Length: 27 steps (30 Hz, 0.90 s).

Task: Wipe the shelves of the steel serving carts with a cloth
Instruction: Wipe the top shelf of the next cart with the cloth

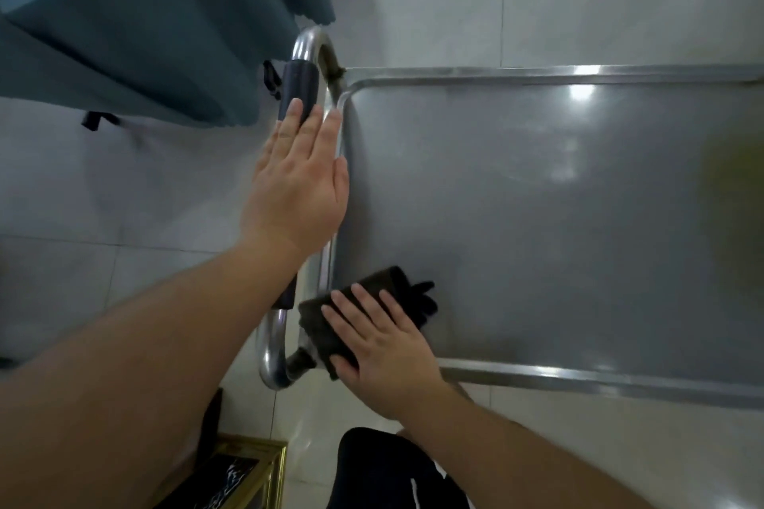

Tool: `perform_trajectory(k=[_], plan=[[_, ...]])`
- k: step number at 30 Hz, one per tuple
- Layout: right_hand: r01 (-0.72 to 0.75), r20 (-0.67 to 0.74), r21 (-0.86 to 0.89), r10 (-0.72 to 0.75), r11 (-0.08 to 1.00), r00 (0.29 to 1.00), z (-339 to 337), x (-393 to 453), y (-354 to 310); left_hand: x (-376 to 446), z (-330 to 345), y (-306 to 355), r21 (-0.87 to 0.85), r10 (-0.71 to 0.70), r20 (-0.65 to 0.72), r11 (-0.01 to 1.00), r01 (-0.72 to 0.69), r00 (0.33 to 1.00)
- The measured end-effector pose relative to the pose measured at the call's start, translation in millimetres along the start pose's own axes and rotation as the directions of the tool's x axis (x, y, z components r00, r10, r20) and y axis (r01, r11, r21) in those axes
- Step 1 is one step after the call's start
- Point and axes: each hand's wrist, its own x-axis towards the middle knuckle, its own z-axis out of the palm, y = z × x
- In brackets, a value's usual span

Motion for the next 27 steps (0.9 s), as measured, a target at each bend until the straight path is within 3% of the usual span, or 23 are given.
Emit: perform_trajectory(k=[8, 14, 20, 24, 27], plan=[[-0.276, -0.196, -0.067, 0.259, 0.959, 0.946, 1, -80, 48, -4, -1, 2, 0.105, 0.155, -0.029, 0.983, -0.151, 0.988], [-0.397, -0.295, -0.105, 0.353, 0.912, 0.888, -9, -131, 101, -10, -7, 10, 0.141, 0.287, 0.002, 0.948, -0.284, 0.958], [-0.427, -0.292, -0.146, 0.374, 0.892, 0.881, -22, -162, 136, -8, 3, 18, 0.328, 0.390, 0.166, 0.844, -0.424, 0.906], [-0.460, -0.318, -0.135, 0.401, 0.878, 0.859, -25, -176, 154, -17, 23, 61, 0.109, 0.246, 0.196, 0.956, -0.271, 0.949], [-0.473, -0.333, -0.122, 0.413, 0.872, 0.848, -29, -189, 168, -36, 52, 93, -0.012, 0.251, 0.201, 0.967, -0.254, 0.947]])
